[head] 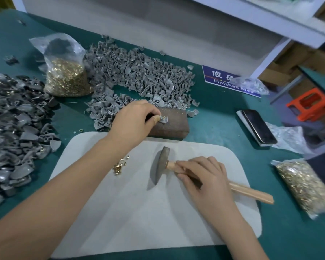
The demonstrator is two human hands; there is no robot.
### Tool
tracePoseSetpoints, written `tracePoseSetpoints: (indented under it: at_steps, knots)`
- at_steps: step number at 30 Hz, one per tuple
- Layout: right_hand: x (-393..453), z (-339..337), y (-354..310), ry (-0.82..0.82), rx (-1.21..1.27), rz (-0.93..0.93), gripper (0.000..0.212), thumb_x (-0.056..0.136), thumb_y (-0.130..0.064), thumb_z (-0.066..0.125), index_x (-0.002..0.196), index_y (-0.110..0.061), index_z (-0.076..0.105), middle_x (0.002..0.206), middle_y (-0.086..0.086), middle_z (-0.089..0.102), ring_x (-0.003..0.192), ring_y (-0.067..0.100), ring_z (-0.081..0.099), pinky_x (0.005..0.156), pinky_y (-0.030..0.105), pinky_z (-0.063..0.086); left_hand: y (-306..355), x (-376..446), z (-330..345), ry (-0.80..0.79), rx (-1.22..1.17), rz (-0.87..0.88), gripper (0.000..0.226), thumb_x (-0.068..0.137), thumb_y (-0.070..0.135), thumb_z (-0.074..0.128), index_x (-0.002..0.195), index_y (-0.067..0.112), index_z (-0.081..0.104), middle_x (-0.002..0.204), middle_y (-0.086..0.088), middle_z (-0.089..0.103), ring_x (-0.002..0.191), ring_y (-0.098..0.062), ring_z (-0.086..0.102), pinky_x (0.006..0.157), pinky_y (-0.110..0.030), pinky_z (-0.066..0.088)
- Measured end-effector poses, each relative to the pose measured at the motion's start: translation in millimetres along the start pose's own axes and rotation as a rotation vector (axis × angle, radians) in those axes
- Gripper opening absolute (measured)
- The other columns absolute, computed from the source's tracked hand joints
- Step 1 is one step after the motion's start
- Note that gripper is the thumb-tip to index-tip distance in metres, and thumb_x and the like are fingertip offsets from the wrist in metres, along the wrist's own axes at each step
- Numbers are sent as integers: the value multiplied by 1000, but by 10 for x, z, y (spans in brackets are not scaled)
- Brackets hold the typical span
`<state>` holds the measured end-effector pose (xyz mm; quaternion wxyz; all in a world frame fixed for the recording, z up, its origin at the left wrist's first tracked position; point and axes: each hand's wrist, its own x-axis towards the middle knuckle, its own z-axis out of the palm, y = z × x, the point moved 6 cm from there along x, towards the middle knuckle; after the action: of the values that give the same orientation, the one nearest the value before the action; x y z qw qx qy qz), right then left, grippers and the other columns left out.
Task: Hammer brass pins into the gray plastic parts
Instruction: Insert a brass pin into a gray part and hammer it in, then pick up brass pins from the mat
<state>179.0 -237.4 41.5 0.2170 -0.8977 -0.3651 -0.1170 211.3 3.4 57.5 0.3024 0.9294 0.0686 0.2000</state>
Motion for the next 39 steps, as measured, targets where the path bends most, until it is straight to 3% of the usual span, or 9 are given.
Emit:
tracePoseSetpoints:
  at_steps: [4, 8, 12, 17, 21, 27, 31, 35, 39]
  knots:
    - [143, -54, -48, 49, 135, 104, 20, 97, -40, 66, 115, -33, 73, 100, -21, 65, 93, 5, 59, 88, 37, 45, 174, -120, -92, -52, 20, -29, 11, 99, 32, 61, 105, 28, 69, 107, 11, 62, 102, -16, 60, 86, -37, 50]
    - [570, -37, -343, 142, 495, 160, 32, 93, -24, 73, 124, -32, 66, 95, -19, 70, 83, 9, 66, 72, 15, 48, 197, -608, -427, 53, -36, -3, 7, 98, 34, 61, 102, 34, 68, 102, 16, 63, 101, -7, 58, 76, -29, 46]
    - [931, 248, -931, 23, 611, 16, 20, 93, -15, 75, 99, -35, 77, 92, -18, 74, 87, 10, 70, 77, 20, 52, -108, -1117, -845, 180, -63, -96, 10, 97, 31, 64, 103, 38, 67, 102, 21, 65, 102, -4, 57, 80, -33, 51]
    - [1195, 719, -1725, -222, 645, -169, 14, 89, -20, 78, 94, -34, 80, 91, -24, 74, 84, 5, 69, 73, 12, 47, -717, -1628, -1298, 302, 47, -243, 12, 97, 27, 65, 106, 31, 71, 106, 17, 68, 104, -13, 61, 91, -40, 48]
    - [1302, 1006, -2281, -301, 561, -299, 12, 90, -19, 77, 94, -30, 80, 87, -20, 70, 85, 6, 66, 75, 21, 50, -1025, -1935, -1588, 422, 211, -330, 13, 89, 26, 75, 102, 30, 73, 110, 14, 68, 115, -16, 55, 96, -31, 30]
    - [1497, 1223, -2690, -272, 403, -356, 7, 93, -28, 71, 95, -31, 76, 93, -14, 65, 93, 9, 62, 80, 42, 53, -1251, -1974, -1847, 450, 200, -410, 16, 90, 33, 71, 105, 28, 74, 114, 12, 66, 119, -20, 55, 104, -44, 39]
    - [1569, 1208, -2577, -278, 412, -394, 9, 93, -27, 72, 98, -28, 79, 93, -14, 68, 89, 4, 63, 81, 29, 52, -1164, -1928, -1864, 457, 97, -373, 18, 97, 31, 65, 113, 26, 71, 114, 13, 68, 117, -12, 59, 109, -45, 39]
    - [1665, 953, -1912, -255, 394, -267, 11, 94, -27, 71, 92, -37, 73, 93, -21, 68, 89, 0, 63, 76, 11, 46, -913, -1738, -1719, 408, -15, -230, 9, 100, 25, 61, 103, 24, 69, 98, 16, 70, 95, -1, 62, 121, -29, 24]
    - [1400, 735, -1273, -305, 226, -255, 8, 92, -21, 74, 91, -29, 75, 89, -18, 67, 86, 3, 62, 75, 24, 49, -637, -1496, -1227, 97, 29, -115, 12, 98, 25, 61, 106, 23, 70, 102, 9, 69, 97, -14, 60, 101, -30, 41]
